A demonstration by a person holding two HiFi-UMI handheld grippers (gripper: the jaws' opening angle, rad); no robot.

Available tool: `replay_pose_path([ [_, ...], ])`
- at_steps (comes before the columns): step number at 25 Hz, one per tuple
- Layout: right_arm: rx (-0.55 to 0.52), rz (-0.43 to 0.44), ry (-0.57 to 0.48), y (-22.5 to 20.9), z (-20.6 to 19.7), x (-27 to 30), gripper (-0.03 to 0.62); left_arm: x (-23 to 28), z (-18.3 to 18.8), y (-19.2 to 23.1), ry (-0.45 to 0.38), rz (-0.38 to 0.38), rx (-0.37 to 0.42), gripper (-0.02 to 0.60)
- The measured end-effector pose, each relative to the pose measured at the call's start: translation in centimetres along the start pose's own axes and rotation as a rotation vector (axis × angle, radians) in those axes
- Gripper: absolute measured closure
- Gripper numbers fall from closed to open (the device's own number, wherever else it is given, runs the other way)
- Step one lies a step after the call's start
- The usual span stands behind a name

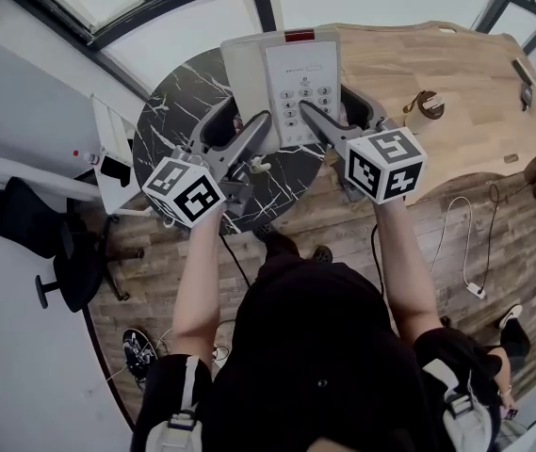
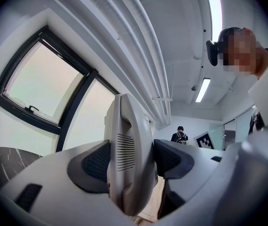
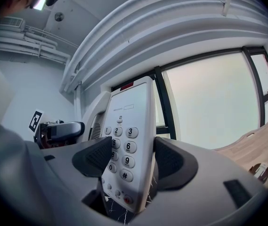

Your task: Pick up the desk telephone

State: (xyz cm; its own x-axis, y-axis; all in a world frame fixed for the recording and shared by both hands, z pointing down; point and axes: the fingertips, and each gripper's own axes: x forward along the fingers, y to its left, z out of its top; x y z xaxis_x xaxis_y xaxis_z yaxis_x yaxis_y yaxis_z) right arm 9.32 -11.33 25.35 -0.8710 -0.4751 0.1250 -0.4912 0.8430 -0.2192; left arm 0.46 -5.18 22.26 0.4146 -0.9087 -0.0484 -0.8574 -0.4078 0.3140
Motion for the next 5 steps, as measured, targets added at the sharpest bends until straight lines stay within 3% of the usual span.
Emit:
replay_pose_path([
  [5, 0.006, 0.002, 0.004, -0.43, -0.10, 0.58, 0.289, 0.32, -0.18, 0.60, 0.004, 0.003, 0.006, 0.276],
])
